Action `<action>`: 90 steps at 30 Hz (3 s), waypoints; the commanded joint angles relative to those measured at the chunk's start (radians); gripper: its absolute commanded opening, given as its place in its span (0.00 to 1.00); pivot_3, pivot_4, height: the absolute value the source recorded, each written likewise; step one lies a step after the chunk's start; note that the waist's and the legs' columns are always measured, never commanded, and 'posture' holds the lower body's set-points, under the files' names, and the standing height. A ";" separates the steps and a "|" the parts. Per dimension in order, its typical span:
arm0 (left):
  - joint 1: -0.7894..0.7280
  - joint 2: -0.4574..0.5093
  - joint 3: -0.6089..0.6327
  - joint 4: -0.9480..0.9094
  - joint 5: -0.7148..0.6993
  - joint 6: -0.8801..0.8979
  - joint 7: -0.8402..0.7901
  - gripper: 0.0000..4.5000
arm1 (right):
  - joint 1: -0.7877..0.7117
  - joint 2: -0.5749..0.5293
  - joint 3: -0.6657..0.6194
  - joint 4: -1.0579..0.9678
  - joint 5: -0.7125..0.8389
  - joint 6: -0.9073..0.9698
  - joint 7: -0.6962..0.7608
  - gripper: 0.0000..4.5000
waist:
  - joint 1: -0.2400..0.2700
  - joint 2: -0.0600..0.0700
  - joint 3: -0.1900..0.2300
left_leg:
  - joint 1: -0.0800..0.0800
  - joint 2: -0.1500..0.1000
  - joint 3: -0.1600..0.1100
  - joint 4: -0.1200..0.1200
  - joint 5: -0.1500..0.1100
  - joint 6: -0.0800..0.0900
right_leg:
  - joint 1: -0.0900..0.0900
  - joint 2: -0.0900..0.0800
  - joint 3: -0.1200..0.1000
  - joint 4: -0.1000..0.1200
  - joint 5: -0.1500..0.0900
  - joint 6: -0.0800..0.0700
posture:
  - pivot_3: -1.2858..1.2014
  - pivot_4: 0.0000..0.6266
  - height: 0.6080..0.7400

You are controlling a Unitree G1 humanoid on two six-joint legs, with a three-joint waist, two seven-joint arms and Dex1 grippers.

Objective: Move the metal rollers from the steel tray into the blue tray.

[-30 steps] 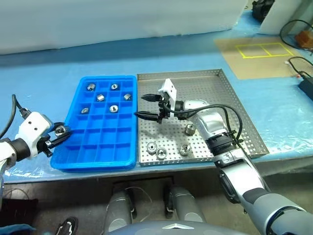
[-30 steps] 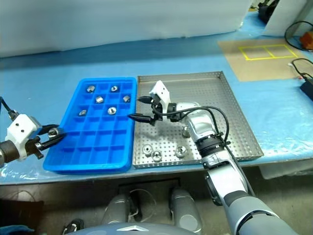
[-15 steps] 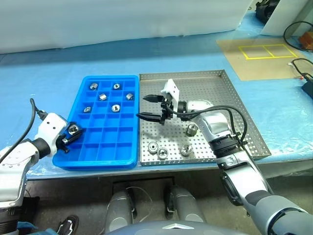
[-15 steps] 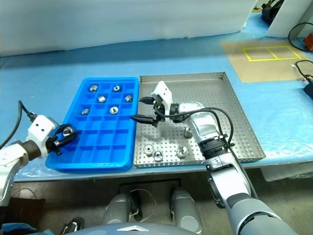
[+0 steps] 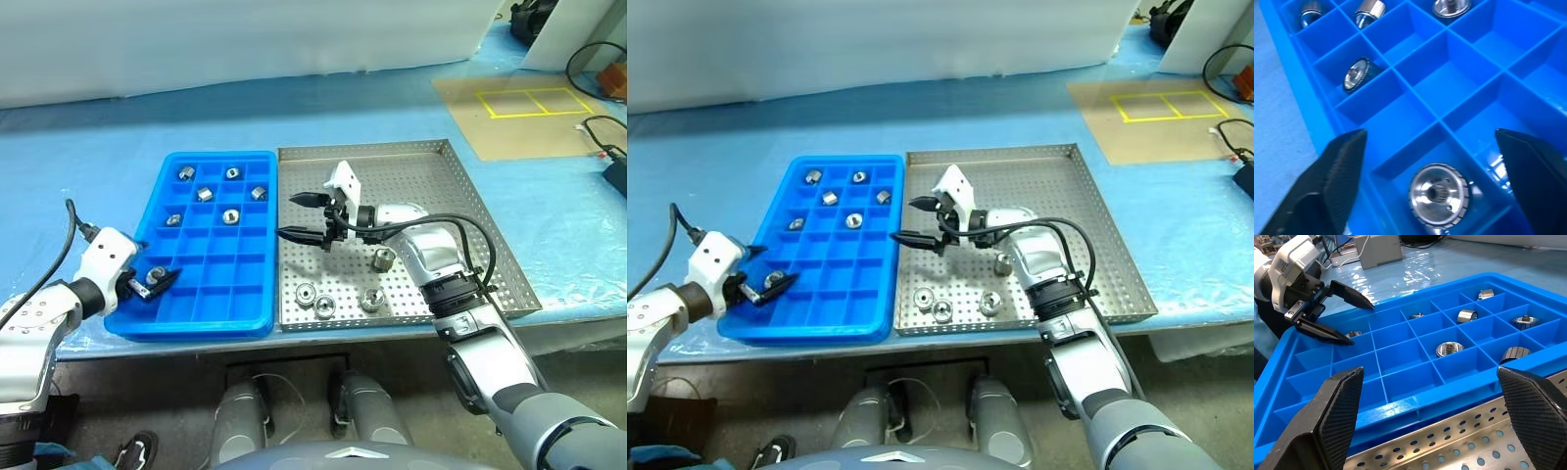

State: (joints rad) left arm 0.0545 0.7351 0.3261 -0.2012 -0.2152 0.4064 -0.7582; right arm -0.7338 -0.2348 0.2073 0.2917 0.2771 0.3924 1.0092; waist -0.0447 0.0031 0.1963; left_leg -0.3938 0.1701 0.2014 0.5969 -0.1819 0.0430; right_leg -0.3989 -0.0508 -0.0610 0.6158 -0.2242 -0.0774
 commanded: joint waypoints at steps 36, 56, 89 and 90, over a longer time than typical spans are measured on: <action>-0.894 -0.145 -0.752 0.475 0.038 -0.248 -0.795 0.99 | 0.255 -0.184 -0.213 -0.370 0.057 0.118 -0.234 1.00 | -0.155 0.001 -0.001 | -0.010 -0.002 0.001 0.002 -0.001 0.011 | -0.003 0.001 0.003 -0.009 0.001 0.002 | 0.19 0.24 1.00; -0.961 0.058 -1.031 0.494 -0.025 -0.474 -0.856 0.99 | 0.316 -0.195 -0.198 -0.475 0.087 0.183 -0.290 1.00 | -0.298 0.001 -0.001 | -0.009 -0.003 -0.002 0.005 -0.004 0.014 | 0.004 0.001 -0.003 -0.011 0.000 0.005 | 0.18 0.24 1.00; -1.047 -0.403 -0.455 1.158 0.106 -0.325 -0.336 0.99 | 0.306 -0.199 -0.160 -0.457 0.076 0.166 -0.290 1.00 | -0.326 0.002 -0.001 | -0.026 -0.009 -0.010 0.017 -0.015 0.033 | 0.008 -0.010 -0.017 -0.027 0.005 0.015 | 0.18 0.24 1.00; -1.038 -0.405 -0.454 1.145 0.106 -0.316 -0.341 0.99 | 0.307 -0.199 -0.158 -0.458 0.075 0.166 -0.290 1.00 | -0.327 0.002 -0.001 | -0.025 -0.009 -0.010 0.018 -0.015 0.033 | 0.009 -0.010 -0.017 -0.027 0.005 0.015 | 0.18 0.24 1.00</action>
State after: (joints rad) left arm -0.9840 0.3315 -0.1492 0.9983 -0.0928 0.0735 -1.0868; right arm -0.4151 -0.4270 0.0518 -0.1401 0.3517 0.5751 0.7177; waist -0.3716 0.0053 0.1955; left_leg -0.4183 0.1608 0.1911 0.6149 -0.1964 0.0759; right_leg -0.3897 -0.0607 -0.0784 0.5889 -0.2194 -0.0625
